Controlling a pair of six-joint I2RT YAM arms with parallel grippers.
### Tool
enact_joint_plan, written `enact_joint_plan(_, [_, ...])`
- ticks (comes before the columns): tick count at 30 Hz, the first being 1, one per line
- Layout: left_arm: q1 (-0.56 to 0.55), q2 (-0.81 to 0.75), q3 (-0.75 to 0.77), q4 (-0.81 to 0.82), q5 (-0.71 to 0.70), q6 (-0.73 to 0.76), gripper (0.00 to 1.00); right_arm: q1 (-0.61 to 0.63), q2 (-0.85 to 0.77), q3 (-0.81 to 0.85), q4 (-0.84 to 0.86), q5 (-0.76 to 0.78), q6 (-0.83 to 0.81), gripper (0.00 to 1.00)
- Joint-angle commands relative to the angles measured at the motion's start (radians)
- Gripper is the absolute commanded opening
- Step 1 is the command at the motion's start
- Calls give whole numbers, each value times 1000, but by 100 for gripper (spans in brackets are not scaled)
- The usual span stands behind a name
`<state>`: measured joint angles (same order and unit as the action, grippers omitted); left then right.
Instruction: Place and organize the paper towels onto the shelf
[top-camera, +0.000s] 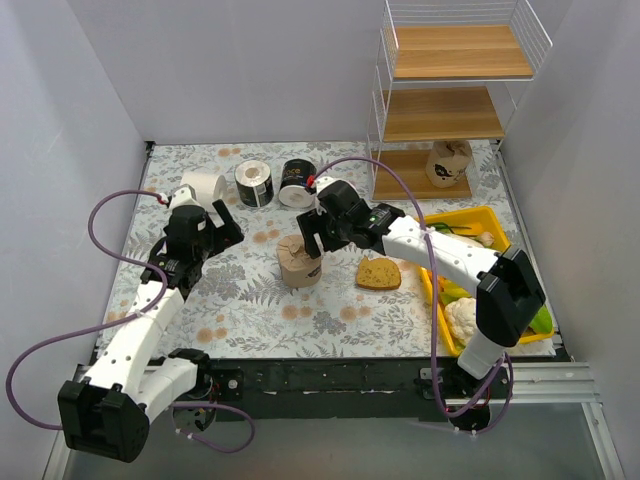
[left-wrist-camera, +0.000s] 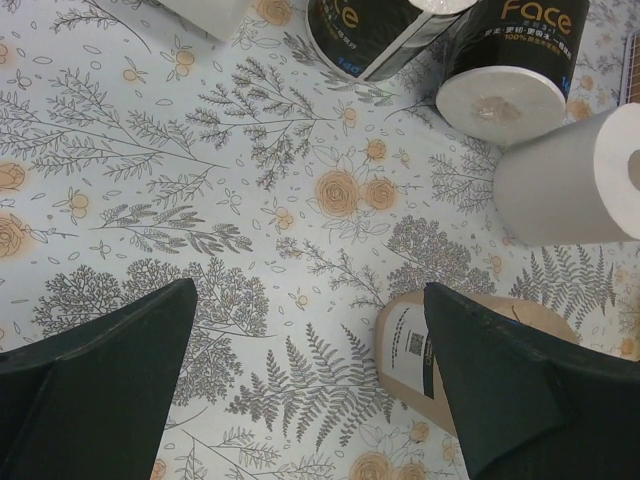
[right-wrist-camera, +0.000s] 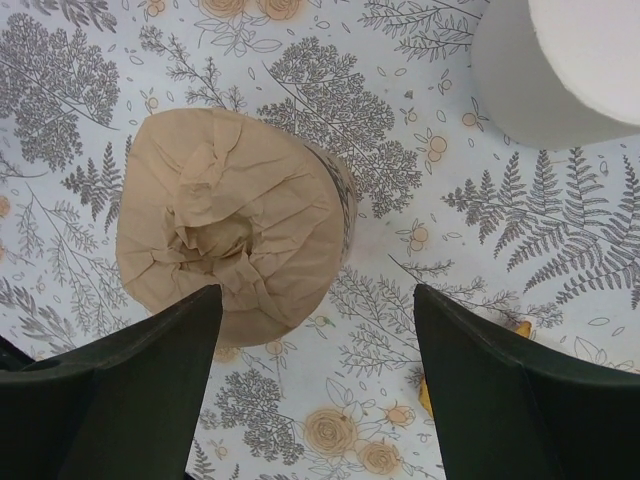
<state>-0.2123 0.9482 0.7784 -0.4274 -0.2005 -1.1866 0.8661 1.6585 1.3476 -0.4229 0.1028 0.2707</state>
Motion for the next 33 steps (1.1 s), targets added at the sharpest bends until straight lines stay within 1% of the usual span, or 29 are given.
enact_joint_plan(1, [-4,-2,16,13,12,7,98,2,23,58,36,20,96,83])
enact_joint_plan(5, [-6,-25,9,19,10,4,98,2,61,59,33,37,122,81])
enact_joint_plan(8, [-7,-29,9,21,16,7,98,2,82,61,50,-3,128,80])
enact_joint_plan(11, [-6,-22,12,18,13,8,98,4,107,71,41,1,139,79])
enact_joint_plan(16, [-6,-28,12,16,9,8,98,2,115,71,55,-15,163,70])
enact_joint_plan(19, [-6,-31,12,16,4,8,98,4,127,87,30,-20,177,70])
enact_joint_plan(21, [-7,-32,10,16,3,8,98,4,130,90,27,-3,199,73])
enact_joint_plan(24, [-6,-34,10,18,0,8,98,4,138,88,26,17,226,74])
enact_joint_plan(27, [-6,-38,10,16,1,10,98,4,155,91,19,17,240,73])
enact_joint_plan(28, [-6,-39,9,16,0,10,98,4,158,93,19,14,242,72])
enact_joint_plan(31, [-7,-39,10,16,0,8,98,4,164,96,18,12,249,62])
enact_joint_plan(32, [-7,-39,10,16,3,10,98,2,164,97,15,15,252,55])
enact_joint_plan(33, [-7,-39,10,16,3,10,98,2,162,99,12,21,262,51])
